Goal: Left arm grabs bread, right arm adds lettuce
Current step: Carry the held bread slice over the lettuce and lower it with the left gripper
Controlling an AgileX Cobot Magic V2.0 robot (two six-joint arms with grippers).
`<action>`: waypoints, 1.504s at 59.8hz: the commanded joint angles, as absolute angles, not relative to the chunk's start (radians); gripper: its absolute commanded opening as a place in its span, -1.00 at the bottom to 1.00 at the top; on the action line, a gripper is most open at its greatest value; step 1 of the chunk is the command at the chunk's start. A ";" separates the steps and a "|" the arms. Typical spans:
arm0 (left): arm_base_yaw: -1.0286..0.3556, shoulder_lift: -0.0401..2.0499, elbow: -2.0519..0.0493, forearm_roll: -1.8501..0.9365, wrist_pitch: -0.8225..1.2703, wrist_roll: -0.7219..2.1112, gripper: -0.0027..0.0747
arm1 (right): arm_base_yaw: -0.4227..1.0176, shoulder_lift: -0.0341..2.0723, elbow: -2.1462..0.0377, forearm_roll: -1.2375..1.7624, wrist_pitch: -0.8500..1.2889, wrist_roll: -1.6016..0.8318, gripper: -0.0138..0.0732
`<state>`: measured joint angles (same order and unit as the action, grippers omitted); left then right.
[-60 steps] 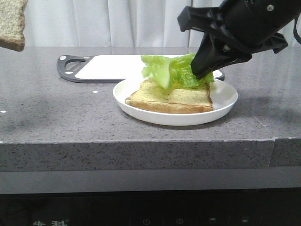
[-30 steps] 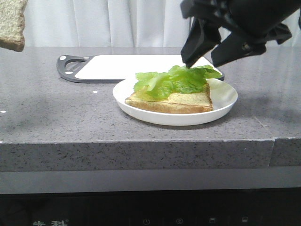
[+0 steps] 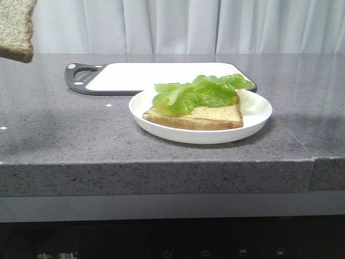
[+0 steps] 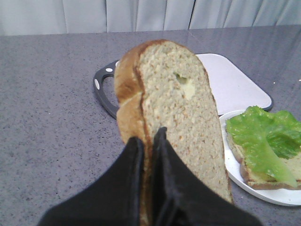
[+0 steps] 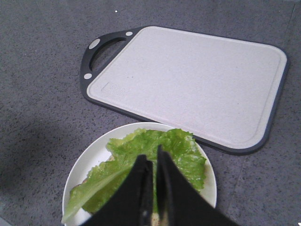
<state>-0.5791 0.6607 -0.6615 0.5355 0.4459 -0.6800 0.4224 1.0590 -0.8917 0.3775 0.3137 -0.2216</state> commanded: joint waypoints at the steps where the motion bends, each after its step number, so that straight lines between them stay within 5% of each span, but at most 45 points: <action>1: -0.578 0.683 -0.702 0.486 0.378 -0.693 -0.98 | 0.418 0.975 -0.882 0.360 0.257 -0.234 -0.82; 16: -0.578 0.891 -0.879 0.231 0.451 -0.623 -0.98 | 0.418 0.733 -0.740 0.342 0.257 -0.237 -0.82; 34: -0.537 1.264 -1.226 -0.815 0.681 0.245 -0.98 | 0.418 0.521 -0.623 0.340 0.317 -0.240 -0.82; 48: -0.449 1.510 -1.367 -1.111 0.903 0.430 -0.98 | 0.418 0.475 -0.610 0.340 0.362 -0.240 -0.82; 67: -0.401 1.743 -1.431 -1.159 0.927 0.485 -0.98 | 0.418 0.475 -0.610 0.341 0.363 -0.240 -0.82; 90: -0.379 1.769 -1.434 -1.127 0.929 0.490 -0.95 | 0.418 0.475 -0.610 0.341 0.363 -0.240 -0.82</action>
<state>-0.3809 1.8178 -1.4005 -1.0779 0.9237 0.4820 0.4224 0.4732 -0.5814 0.3344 0.4345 -0.2299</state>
